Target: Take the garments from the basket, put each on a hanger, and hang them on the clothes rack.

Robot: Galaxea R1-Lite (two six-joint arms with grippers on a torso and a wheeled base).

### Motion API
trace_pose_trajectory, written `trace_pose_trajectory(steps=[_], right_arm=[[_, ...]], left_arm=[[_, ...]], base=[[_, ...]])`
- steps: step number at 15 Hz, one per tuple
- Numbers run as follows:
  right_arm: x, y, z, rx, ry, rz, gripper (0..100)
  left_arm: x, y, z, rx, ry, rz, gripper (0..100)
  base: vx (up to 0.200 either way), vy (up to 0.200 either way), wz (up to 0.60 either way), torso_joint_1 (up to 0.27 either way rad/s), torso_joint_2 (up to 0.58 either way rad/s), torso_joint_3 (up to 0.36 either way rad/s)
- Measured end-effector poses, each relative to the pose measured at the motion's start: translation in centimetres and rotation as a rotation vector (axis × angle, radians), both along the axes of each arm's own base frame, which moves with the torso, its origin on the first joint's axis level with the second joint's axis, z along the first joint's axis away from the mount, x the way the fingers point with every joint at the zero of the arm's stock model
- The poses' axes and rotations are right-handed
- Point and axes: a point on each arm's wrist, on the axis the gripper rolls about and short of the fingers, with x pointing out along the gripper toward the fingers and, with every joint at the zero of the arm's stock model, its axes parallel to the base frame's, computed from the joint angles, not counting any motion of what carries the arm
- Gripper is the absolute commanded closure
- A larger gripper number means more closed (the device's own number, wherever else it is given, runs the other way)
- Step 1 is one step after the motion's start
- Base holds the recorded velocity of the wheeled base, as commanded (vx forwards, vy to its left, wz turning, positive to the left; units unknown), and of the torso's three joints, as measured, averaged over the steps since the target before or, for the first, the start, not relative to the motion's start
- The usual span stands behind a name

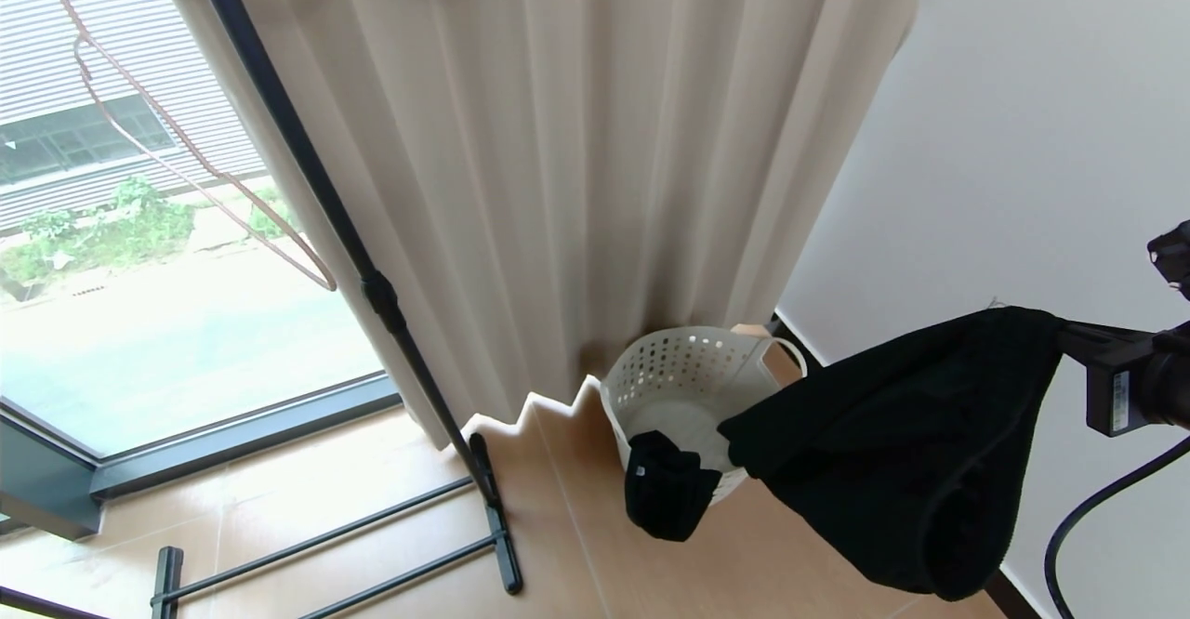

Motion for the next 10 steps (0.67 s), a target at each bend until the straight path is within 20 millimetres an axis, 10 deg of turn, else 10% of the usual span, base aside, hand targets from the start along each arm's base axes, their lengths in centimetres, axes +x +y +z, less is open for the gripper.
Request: trace_pose_trajectory(steps=[10], right_arm=[[-0.08, 0.0, -0.11, -0.001, 0.004, 0.002, 100]], left_arm=[[0.0, 0.0, 0.0, 0.0, 0.0, 0.0, 0]], base=[[0.0, 0.0, 0.0, 0.234, -0.55, -0.15]])
